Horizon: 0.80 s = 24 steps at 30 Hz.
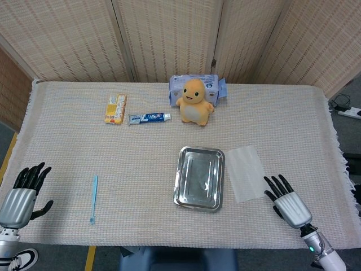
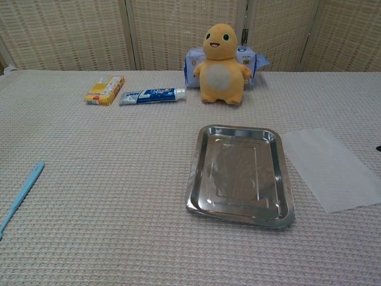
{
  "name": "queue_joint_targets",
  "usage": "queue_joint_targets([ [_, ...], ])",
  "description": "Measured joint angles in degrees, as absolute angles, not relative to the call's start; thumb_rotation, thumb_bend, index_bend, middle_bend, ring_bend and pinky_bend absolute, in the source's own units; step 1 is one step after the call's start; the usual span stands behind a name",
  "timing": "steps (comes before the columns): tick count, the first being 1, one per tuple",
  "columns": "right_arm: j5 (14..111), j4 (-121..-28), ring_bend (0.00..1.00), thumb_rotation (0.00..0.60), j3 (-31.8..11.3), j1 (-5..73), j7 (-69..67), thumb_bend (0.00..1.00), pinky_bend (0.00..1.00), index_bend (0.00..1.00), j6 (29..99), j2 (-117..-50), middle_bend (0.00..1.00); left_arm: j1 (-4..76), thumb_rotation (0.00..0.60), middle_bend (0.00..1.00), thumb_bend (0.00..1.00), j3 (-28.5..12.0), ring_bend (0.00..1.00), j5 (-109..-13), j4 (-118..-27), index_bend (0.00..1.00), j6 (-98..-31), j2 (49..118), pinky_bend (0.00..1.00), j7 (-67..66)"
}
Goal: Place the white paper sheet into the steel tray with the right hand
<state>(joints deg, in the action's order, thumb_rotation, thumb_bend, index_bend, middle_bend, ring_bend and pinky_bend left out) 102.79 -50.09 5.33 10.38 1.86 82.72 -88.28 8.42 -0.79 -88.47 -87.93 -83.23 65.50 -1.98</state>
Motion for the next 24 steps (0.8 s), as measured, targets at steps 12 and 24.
queue_joint_targets([
  [12,103.09,-41.56,0.09,0.6,5.58,11.44,-1.54,0.41,0.0,0.33,84.53,-94.34,0.09,8.21,0.6,0.0,0.33,-0.39,0.01,-88.16,-89.17,0.01,-82.52,64.35,0.0,-1.64],
  [24,101.58,-35.77,0.11,0.6,6.1,11.2,-5.39,0.41,0.0,0.33,84.63,-98.17,0.06,7.81,0.6,0.0,0.28,0.13,0.02,-89.13,-90.17,0.02,-83.04,64.01,0.0,-1.91],
])
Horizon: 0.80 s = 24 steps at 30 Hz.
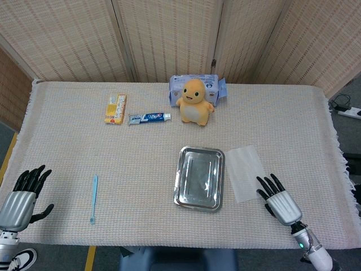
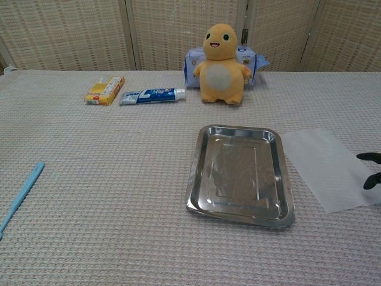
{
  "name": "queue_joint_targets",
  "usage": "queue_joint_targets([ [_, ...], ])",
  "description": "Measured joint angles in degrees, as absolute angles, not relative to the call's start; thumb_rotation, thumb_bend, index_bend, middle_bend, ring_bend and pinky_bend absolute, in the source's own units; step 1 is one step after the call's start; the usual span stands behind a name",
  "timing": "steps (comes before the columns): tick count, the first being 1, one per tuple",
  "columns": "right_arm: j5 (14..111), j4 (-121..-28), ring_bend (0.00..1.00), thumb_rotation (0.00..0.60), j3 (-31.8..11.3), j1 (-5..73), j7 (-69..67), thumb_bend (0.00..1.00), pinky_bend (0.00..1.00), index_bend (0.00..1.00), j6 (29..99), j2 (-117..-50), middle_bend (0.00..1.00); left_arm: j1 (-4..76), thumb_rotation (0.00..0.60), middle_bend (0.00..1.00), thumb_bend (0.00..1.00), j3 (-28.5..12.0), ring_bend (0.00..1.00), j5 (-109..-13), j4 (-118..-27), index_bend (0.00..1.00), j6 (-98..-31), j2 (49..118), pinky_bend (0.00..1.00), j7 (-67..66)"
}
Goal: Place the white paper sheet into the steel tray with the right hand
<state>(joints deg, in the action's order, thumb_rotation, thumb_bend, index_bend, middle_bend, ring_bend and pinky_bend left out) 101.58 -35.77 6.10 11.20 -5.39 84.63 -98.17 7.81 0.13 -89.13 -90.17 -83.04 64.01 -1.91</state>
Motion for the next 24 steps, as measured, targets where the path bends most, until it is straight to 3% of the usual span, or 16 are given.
queue_joint_targets([
  [10,100.12,-31.41,0.11,0.6,5.76,11.8,-8.3,0.41,0.0,0.33,83.93,-100.89,0.06,7.48,0.6,0.0,0.27,0.05,0.02,-89.19,-90.27,0.02,-83.56,63.8,0.0,-1.57],
  [19,98.65,-28.76,0.11,0.6,5.11,12.79,-9.0,0.47,0.0,0.33,82.42,-103.06,0.07,7.67,0.6,0.0,0.21,0.54,0.02,-89.98,-90.7,0.02,-82.91,63.06,0.0,0.01],
  [24,98.17,-27.56,0.11,0.6,4.88,13.35,-9.52,0.53,0.0,0.33,81.99,-104.0,0.08,7.69,0.6,0.0,0.35,0.74,0.03,-89.07,-91.38,0.02,-81.8,62.48,0.0,-0.18],
])
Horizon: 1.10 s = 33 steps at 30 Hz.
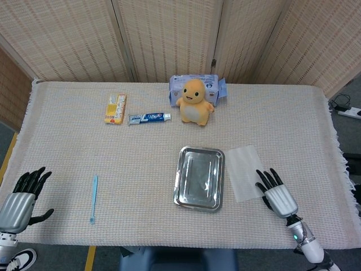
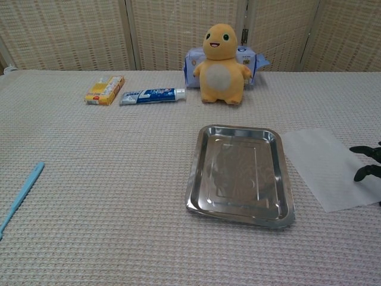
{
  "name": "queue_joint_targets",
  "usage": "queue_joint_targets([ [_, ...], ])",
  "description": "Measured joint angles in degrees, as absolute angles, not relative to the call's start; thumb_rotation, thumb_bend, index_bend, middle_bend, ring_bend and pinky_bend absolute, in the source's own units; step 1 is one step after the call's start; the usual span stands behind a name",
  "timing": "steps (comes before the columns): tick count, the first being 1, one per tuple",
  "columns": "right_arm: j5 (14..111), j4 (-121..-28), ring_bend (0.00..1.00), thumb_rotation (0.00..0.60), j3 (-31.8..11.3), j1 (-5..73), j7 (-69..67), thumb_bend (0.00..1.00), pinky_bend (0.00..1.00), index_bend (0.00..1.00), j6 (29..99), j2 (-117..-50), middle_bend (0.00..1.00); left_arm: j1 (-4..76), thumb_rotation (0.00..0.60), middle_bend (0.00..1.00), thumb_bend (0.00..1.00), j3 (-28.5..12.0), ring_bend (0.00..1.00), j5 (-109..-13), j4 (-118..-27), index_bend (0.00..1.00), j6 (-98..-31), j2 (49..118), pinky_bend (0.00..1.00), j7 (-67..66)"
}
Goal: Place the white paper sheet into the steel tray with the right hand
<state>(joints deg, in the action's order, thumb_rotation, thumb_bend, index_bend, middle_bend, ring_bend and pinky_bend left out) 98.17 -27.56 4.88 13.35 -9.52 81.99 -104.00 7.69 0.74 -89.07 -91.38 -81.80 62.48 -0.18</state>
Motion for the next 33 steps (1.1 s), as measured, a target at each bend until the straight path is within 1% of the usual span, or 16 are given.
queue_joint_targets([
  [4,97.88,-26.31,0.11,0.6,4.81,13.78,-9.49,0.54,0.0,0.33,81.56,-105.08,0.08,7.75,0.6,0.0,0.4,0.93,0.03,-88.92,-92.12,0.02,-81.3,61.91,0.0,-0.3],
  [12,96.38,-24.86,0.11,0.6,3.71,14.4,-10.41,0.54,0.0,0.34,81.29,-107.0,0.09,7.65,0.6,0.0,0.4,0.48,0.03,-87.54,-92.32,0.02,-81.04,61.99,0.0,-0.93],
  [16,95.86,-24.06,0.13,0.6,3.24,14.8,-11.02,0.56,0.0,0.41,81.48,-107.46,0.13,7.62,0.6,0.0,0.41,0.34,0.03,-87.46,-92.53,0.02,-81.09,62.21,0.0,-1.37],
  [19,95.42,-23.44,0.16,0.6,2.92,15.13,-11.5,0.58,0.0,0.47,81.34,-107.9,0.18,7.5,0.6,0.0,0.41,0.34,0.03,-87.69,-92.51,0.02,-81.44,62.28,0.0,-1.53],
  [21,95.17,-23.13,0.17,0.6,2.79,15.34,-11.85,0.58,0.0,0.5,80.87,-108.24,0.2,7.4,0.6,0.0,0.42,0.27,0.03,-87.66,-92.42,0.01,-81.66,62.33,0.0,-1.52],
  [27,94.59,-22.17,0.2,0.6,2.48,15.91,-12.05,0.58,0.0,0.54,80.23,-109.37,0.23,7.2,0.6,0.0,0.45,0.1,0.03,-87.68,-92.37,0.01,-82.12,62.36,0.0,-1.1],
  [33,94.3,-22.22,0.23,0.6,1.99,15.96,-12.84,0.59,0.0,0.58,82.65,-109.72,0.27,7.52,0.6,0.0,0.46,0.11,0.03,-87.97,-92.1,0.0,-81.64,62.39,0.0,-0.64],
])
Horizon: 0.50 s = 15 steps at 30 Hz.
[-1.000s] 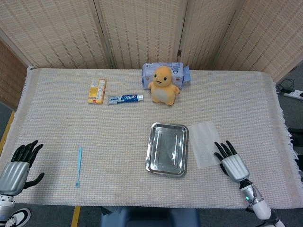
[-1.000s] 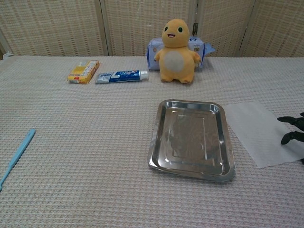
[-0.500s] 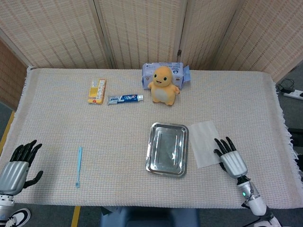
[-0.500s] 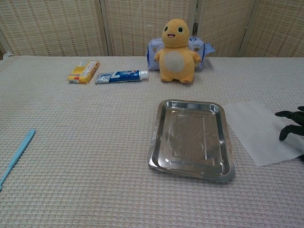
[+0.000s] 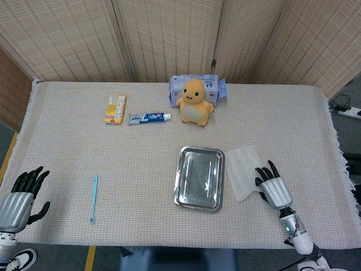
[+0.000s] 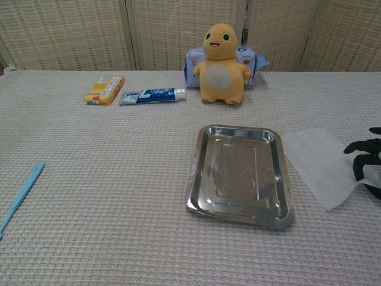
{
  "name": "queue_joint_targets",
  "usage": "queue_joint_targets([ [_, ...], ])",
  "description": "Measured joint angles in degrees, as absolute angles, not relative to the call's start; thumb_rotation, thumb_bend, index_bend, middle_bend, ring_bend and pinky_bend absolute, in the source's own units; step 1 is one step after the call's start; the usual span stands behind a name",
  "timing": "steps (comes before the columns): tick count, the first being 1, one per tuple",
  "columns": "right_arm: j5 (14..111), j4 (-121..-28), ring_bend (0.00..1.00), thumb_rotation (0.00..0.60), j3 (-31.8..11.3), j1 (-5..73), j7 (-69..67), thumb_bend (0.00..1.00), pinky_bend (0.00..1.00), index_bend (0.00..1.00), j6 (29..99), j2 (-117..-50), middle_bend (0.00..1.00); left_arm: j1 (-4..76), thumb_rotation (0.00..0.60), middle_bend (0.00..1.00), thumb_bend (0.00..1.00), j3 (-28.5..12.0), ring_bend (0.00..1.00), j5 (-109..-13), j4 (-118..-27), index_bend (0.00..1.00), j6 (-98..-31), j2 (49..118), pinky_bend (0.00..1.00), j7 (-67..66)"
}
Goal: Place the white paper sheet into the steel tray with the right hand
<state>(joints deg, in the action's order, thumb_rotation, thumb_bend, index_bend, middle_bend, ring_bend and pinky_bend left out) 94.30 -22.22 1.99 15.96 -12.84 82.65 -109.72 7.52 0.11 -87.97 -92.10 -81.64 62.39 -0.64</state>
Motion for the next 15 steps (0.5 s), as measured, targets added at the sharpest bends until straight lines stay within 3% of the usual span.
queue_joint_targets([
  [7,93.58,-22.82,0.27,0.6,0.46,15.79,-14.46,0.59,0.0,0.65,88.24,-109.34,0.33,7.51,0.6,0.0,0.46,0.19,0.03,-88.3,-92.11,0.0,-81.76,62.61,0.0,-1.13],
  [15,91.57,-25.83,0.27,0.6,-3.18,16.88,-15.07,0.59,0.0,0.66,92.99,-107.68,0.33,7.45,0.6,0.0,0.46,0.23,0.03,-88.48,-92.08,0.0,-81.92,62.54,0.0,-0.79],
])
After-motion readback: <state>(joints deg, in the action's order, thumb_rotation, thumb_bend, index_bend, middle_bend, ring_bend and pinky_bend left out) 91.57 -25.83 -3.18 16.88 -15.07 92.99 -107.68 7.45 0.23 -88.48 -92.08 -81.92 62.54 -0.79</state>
